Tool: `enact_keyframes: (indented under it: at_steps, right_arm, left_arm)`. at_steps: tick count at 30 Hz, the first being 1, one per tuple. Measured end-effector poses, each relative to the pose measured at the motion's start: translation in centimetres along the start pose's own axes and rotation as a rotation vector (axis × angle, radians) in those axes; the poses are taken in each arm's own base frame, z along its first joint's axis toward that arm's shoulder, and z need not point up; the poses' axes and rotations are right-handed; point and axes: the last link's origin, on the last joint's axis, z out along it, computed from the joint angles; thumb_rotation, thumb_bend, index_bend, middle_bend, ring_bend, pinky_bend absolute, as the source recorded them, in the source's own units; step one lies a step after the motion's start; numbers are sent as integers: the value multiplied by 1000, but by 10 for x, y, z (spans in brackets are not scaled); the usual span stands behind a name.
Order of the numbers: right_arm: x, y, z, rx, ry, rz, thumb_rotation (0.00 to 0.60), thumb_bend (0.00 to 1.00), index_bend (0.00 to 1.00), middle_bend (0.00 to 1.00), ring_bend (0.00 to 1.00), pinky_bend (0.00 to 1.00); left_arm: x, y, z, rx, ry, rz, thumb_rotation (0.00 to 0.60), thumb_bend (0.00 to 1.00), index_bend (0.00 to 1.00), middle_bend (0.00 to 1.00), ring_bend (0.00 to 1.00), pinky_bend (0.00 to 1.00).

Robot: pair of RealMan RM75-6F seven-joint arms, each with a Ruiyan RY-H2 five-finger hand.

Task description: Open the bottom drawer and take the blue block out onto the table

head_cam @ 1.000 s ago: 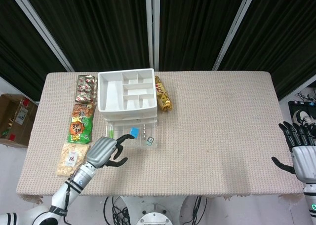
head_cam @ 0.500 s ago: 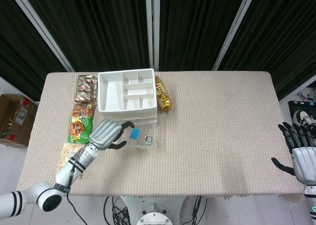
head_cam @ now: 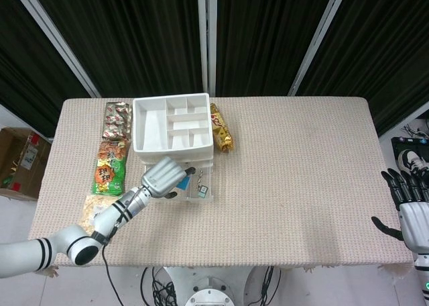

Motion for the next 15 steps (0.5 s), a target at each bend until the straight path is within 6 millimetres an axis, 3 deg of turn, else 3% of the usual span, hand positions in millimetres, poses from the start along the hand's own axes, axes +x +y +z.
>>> enact_keyframes:
  at_steps: [8, 15]
  right_arm:
    - [-1, 4, -1, -14, -4, 1, 600, 78, 0, 57, 0, 0]
    - [-2, 5, 0, -16, -11, 6, 600, 78, 0, 57, 0, 0]
  left_arm:
    - [-9, 2, 11, 1, -17, 47, 600, 158, 327, 843, 944, 1000]
    - [-17, 2, 15, 7, -34, 76, 600, 271, 352, 842, 945, 1000]
